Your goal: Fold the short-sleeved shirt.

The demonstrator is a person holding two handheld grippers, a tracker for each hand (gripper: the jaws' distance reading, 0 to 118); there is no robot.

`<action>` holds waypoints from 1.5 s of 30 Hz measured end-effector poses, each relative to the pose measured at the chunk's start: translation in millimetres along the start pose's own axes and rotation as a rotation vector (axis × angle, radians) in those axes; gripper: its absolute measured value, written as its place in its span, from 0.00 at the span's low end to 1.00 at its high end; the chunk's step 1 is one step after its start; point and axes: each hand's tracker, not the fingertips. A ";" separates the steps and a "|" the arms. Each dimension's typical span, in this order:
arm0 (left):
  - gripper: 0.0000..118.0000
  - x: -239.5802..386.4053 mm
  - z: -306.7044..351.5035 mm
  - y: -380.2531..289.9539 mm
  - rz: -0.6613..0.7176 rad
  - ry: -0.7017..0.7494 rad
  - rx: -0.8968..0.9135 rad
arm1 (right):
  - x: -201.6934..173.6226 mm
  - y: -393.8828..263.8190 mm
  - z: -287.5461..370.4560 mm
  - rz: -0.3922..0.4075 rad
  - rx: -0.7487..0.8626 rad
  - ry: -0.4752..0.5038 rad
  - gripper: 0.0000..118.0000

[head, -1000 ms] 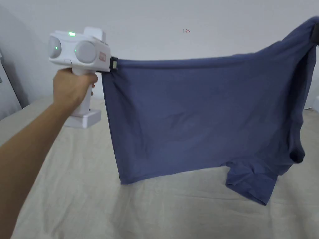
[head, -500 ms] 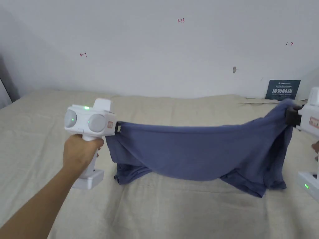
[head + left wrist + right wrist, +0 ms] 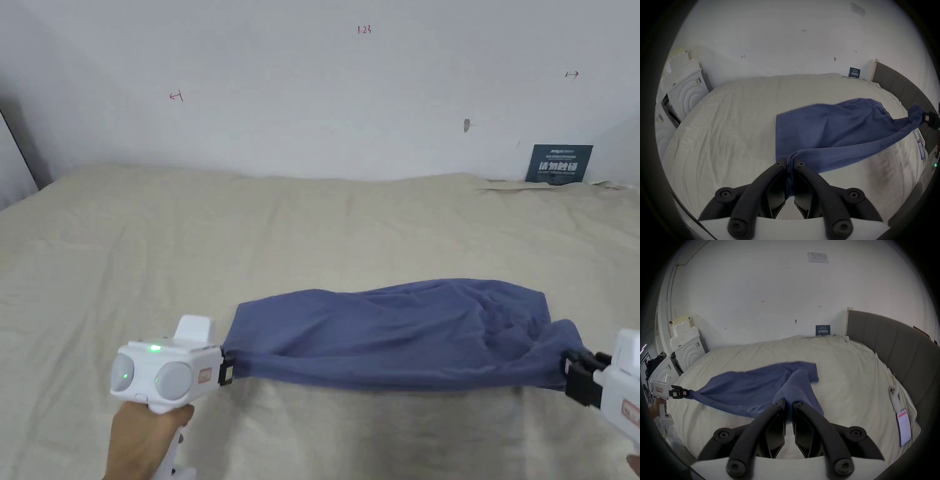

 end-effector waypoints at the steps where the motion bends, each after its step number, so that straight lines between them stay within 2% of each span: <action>1: 0.04 -1.2 5.0 -10.3 0.008 -0.010 -0.004 | 0.5 -11.0 9.7 -0.011 -0.008 0.000 0.05; 10: 0.04 -7.7 65.5 -87.1 0.059 -0.036 -0.024 | 3.6 -88.9 94.2 -0.064 -0.054 -0.015 0.05; 13: 0.04 -11.3 83.8 -108.6 0.071 -0.040 -0.024 | 11.7 -109.0 111.3 -0.063 -0.077 -0.021 0.05; 21: 0.04 -15.2 113.1 -155.6 0.087 -0.035 -0.054 | 2.3 -146.2 149.6 -0.034 -0.137 -0.038 0.05; 29: 0.04 -10.1 109.0 -183.6 0.078 -0.022 -0.104 | 6.8 -164.7 144.2 -0.057 -0.203 -0.066 0.05; 39: 0.06 1.6 82.4 -202.0 0.106 0.028 -0.189 | 8.9 -186.7 90.6 -0.060 -0.370 -0.140 0.05; 42: 0.15 7.8 83.8 -202.3 0.094 0.047 -0.193 | 5.4 -189.3 88.2 -0.065 -0.409 -0.149 0.05; 44: 0.31 11.2 86.9 -200.8 0.081 0.056 -0.200 | 3.6 -187.9 93.0 -0.066 -0.419 -0.142 0.06; 45: 0.43 12.2 88.9 -199.3 0.074 0.063 -0.202 | 2.3 -186.4 95.8 -0.068 -0.416 -0.139 0.09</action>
